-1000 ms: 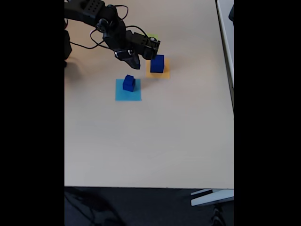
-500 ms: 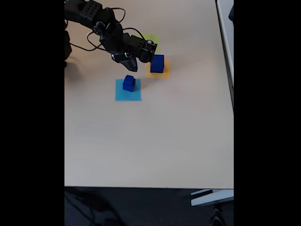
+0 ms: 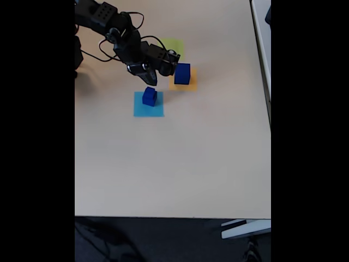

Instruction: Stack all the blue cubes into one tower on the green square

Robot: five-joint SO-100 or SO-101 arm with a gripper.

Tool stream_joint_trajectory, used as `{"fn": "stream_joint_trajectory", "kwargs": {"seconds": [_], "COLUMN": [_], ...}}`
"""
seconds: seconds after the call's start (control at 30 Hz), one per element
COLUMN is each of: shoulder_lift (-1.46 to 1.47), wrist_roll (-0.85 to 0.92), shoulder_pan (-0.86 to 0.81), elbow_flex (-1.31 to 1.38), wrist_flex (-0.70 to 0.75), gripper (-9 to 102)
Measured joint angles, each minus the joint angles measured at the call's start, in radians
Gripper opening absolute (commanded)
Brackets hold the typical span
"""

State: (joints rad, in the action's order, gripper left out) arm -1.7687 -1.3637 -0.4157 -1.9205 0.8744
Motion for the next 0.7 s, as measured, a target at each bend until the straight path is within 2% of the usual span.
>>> {"fn": "stream_joint_trajectory", "kwargs": {"seconds": [0.7], "shoulder_lift": [-0.043], "wrist_roll": [-0.006], "shoulder_pan": [-0.037], "elbow_flex": [-0.100], "wrist_flex": [-0.075], "gripper": [4]}}
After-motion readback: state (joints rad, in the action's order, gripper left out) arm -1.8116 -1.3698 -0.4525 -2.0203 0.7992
